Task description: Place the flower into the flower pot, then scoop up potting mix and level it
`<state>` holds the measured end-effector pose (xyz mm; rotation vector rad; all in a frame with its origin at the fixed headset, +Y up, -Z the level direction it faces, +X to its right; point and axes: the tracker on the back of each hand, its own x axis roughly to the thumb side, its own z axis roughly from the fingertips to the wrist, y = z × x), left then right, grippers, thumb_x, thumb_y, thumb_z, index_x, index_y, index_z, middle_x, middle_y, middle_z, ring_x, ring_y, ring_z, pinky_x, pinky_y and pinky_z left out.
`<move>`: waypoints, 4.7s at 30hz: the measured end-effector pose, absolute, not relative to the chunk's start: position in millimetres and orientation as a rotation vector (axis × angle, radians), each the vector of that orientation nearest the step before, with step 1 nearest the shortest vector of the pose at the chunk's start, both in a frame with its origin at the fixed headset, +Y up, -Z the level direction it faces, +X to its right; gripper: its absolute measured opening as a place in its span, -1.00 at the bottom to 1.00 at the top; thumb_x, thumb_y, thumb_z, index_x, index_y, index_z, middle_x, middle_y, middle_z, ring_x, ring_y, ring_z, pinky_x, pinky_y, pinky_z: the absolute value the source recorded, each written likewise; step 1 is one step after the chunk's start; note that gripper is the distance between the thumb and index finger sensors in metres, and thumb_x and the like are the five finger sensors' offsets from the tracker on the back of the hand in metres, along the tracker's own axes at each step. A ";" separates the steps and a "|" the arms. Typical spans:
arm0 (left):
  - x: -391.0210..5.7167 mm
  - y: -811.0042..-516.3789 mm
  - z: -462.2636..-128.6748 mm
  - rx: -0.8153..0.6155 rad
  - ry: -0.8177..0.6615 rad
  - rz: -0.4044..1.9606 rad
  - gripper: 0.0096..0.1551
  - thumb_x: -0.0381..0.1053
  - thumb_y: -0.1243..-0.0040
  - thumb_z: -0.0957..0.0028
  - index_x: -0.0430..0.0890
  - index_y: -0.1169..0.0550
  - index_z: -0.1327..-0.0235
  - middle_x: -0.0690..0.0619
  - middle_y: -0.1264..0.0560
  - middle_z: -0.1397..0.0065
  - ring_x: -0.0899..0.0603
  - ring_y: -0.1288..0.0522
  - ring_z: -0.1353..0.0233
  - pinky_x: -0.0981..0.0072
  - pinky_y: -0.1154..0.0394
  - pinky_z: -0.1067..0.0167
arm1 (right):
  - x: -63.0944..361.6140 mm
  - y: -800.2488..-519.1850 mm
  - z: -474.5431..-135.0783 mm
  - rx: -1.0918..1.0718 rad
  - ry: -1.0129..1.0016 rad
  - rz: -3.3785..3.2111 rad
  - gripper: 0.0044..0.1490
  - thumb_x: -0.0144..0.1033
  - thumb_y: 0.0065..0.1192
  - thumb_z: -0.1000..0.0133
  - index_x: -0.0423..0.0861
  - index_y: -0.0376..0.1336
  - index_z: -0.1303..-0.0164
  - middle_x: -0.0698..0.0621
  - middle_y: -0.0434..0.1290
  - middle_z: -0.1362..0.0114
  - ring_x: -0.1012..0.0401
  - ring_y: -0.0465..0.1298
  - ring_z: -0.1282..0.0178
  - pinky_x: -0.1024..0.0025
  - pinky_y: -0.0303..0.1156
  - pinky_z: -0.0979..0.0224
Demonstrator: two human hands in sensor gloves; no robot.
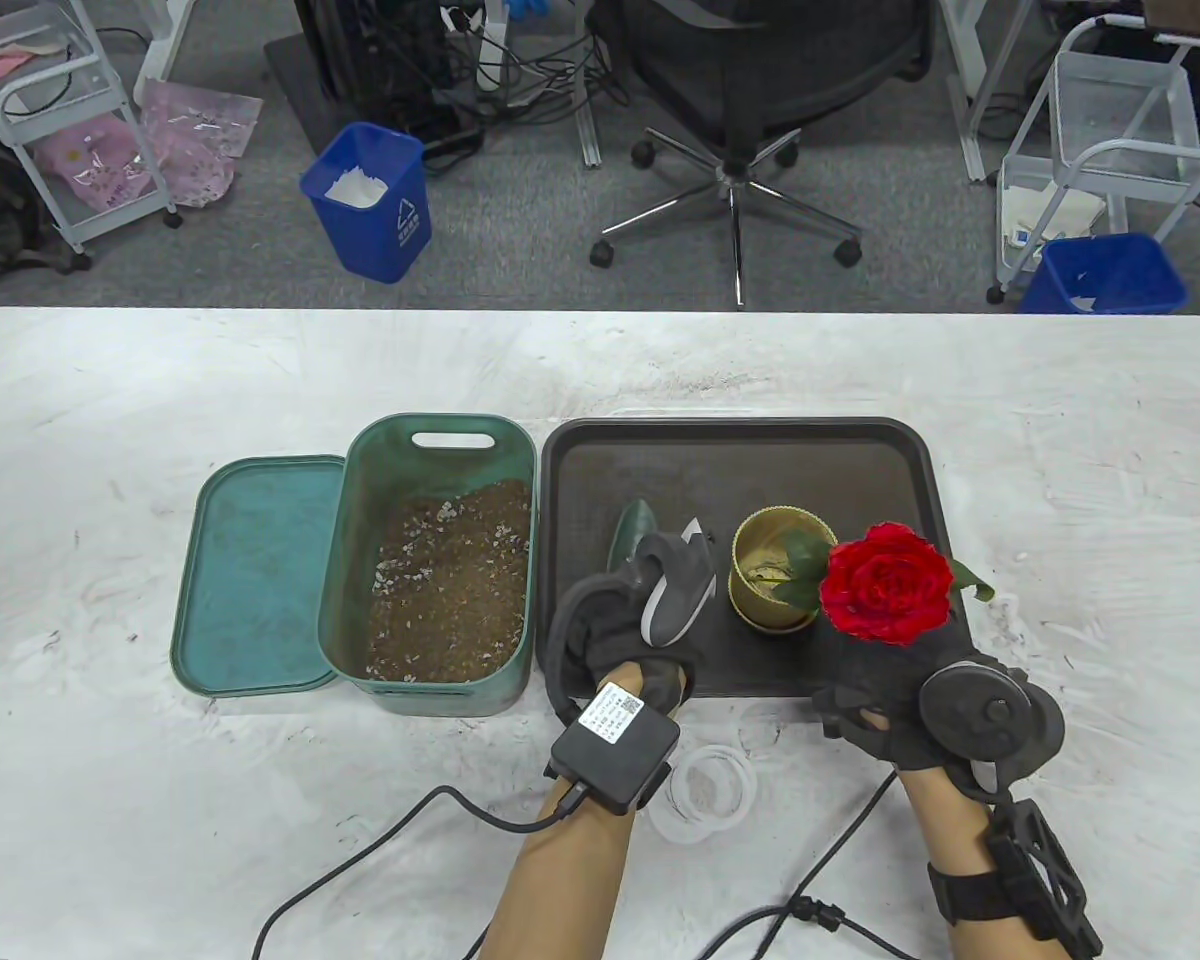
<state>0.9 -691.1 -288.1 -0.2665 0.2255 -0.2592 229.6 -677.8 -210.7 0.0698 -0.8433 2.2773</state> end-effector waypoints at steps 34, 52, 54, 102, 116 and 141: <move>-219.9 -636.8 -321.1 -0.648 0.585 0.173 -0.36 0.12 -0.16 0.07 -0.30 -0.57 -0.08 -0.04 -0.75 0.22 -0.01 -0.82 0.62 0.32 -0.76 0.62 | 227.5 -678.4 -210.9 0.072 -0.825 2.275 -0.55 -0.25 0.45 0.14 -0.04 0.51 0.05 -0.15 0.67 -0.04 -0.05 0.71 0.19 -0.01 0.69 0.16; -203.2 -671.9 -333.5 -0.815 0.519 0.377 -0.36 0.09 -0.08 0.13 -0.29 -0.54 -0.08 -0.01 -0.72 0.20 -0.02 -0.79 0.58 0.26 -0.73 0.56 | 224.0 -678.6 -209.8 0.093 -0.825 2.275 -0.56 -0.25 0.45 0.14 -0.04 0.51 0.06 -0.15 0.67 -0.03 -0.05 0.71 0.19 -0.01 0.69 0.16; -200.4 -676.6 -334.8 -0.829 0.514 0.474 -0.35 0.09 -0.07 0.13 -0.28 -0.54 -0.09 -0.01 -0.71 0.19 -0.01 -0.78 0.58 0.27 -0.73 0.56 | 223.9 -678.6 -209.7 0.093 -0.824 2.273 -0.56 -0.25 0.45 0.14 -0.03 0.51 0.06 -0.15 0.67 -0.03 -0.05 0.71 0.20 -0.01 0.69 0.16; -183.5 -600.1 -259.3 -0.711 0.150 1.195 -0.38 0.16 0.05 -0.02 -0.21 -0.41 -0.19 0.08 -0.64 0.04 0.08 -0.81 0.41 0.40 -0.77 0.40 | 223.2 -678.6 -207.7 0.089 -0.796 2.246 -0.55 -0.25 0.46 0.15 -0.05 0.51 0.06 -0.15 0.67 -0.03 -0.05 0.72 0.21 0.00 0.70 0.17; -69.0 -639.7 -262.7 -0.844 -0.070 1.266 -0.37 0.16 0.03 -0.05 -0.23 -0.38 -0.22 0.06 -0.63 0.00 0.08 -0.81 0.38 0.42 -0.77 0.38 | 225.5 -678.0 -208.1 0.074 -0.784 2.237 -0.55 -0.25 0.46 0.15 -0.05 0.51 0.06 -0.15 0.67 -0.03 -0.05 0.72 0.21 0.00 0.70 0.17; 0.4 -684.7 -261.1 -0.505 -0.063 0.972 -0.35 0.13 -0.16 0.00 -0.31 -0.45 -0.15 -0.01 -0.68 0.09 0.07 -0.80 0.56 0.42 -0.76 0.57 | 229.8 -677.2 -208.5 0.053 -0.776 2.224 -0.55 -0.25 0.46 0.15 -0.06 0.52 0.06 -0.15 0.68 -0.02 -0.05 0.72 0.21 0.00 0.70 0.17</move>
